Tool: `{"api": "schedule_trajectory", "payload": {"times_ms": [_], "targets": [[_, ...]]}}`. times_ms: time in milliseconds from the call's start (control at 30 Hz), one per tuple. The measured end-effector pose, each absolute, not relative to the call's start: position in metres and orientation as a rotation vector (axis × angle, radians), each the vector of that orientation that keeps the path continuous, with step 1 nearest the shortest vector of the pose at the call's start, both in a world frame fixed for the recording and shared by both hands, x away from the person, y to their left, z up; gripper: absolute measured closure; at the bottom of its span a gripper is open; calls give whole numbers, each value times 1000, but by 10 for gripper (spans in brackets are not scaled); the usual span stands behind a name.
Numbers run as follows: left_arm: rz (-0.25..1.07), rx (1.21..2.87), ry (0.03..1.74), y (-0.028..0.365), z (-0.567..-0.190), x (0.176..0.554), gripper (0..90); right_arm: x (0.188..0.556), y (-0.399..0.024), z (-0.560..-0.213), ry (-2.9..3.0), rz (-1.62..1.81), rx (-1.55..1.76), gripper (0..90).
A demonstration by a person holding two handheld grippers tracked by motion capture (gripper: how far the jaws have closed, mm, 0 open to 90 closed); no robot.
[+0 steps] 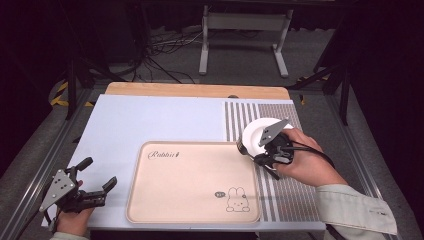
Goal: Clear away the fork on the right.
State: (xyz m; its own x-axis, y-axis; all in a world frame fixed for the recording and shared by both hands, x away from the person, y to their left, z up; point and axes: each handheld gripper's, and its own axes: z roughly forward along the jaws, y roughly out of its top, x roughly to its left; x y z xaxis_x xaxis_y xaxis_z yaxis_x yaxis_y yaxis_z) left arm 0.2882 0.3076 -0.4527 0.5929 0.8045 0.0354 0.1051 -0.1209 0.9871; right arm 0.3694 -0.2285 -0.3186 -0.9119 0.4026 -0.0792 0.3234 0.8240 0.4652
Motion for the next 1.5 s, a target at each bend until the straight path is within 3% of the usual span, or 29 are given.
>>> {"api": "schedule_trajectory", "payload": {"times_ms": [1500], "targets": [[717,1602,776,308,-452,289,5,377,-167,-352,2705,748,1394,858]]}}
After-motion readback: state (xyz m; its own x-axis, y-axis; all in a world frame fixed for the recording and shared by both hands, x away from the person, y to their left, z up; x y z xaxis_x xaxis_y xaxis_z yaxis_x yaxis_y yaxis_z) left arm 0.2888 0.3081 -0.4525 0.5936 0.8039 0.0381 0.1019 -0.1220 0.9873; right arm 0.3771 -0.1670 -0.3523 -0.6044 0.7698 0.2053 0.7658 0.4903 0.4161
